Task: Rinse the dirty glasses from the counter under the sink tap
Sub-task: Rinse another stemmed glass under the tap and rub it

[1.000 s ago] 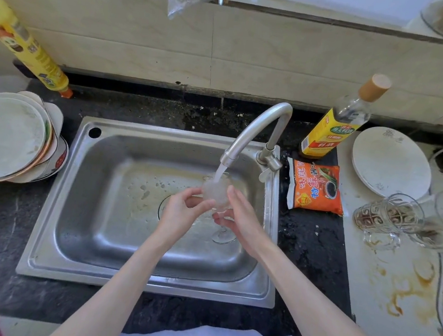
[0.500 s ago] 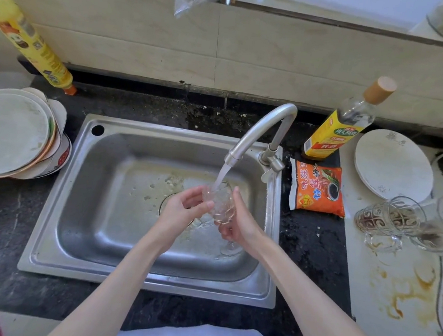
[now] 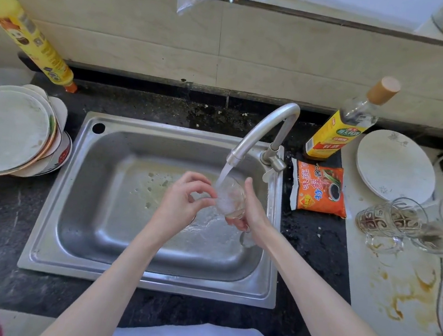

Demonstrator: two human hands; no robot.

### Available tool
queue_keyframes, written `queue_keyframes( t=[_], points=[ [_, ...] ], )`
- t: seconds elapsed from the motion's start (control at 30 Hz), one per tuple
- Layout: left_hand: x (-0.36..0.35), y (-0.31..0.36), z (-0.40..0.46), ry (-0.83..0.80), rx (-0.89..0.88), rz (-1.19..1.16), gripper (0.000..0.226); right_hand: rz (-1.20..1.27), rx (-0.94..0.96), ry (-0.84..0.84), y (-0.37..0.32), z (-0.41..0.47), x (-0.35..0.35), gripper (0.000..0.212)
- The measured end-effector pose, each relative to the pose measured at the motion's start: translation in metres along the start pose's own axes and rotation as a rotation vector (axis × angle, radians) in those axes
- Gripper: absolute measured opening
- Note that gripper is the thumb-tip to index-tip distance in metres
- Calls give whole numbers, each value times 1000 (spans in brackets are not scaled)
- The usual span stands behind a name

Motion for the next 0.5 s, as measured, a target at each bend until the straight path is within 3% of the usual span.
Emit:
queue_keyframes(
  t=[0.17, 0.3, 0.37, 0.43, 0.5],
  points=[
    [1, 6, 5, -17, -28, 133, 10, -154, 197, -27, -22, -3, -11, 36],
    [-33, 3, -1, -468, -53, 240, 11, -117, 108, 5, -14, 0, -7, 48],
    [-43, 2, -9, -602, -71, 249, 16, -147, 39, -10, -12, -1, -9, 55],
    [-40, 4, -5, -537, -54, 210, 11, -109, 4, -82, -11, -4, -17, 59],
    [-28, 4, 2, -371, 10, 167, 10, -76, 37, -105, -13, -5, -20, 63]
  ],
)
Point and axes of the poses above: each hand's wrist, its own z-axis towards the middle knuckle, its own x-axis out of the back of the hand, y = z × x, the point moved 10 cm from there along z, towards the middle knuckle, and after that the axes turned 13 degrees about z, right-handed, at the moved point
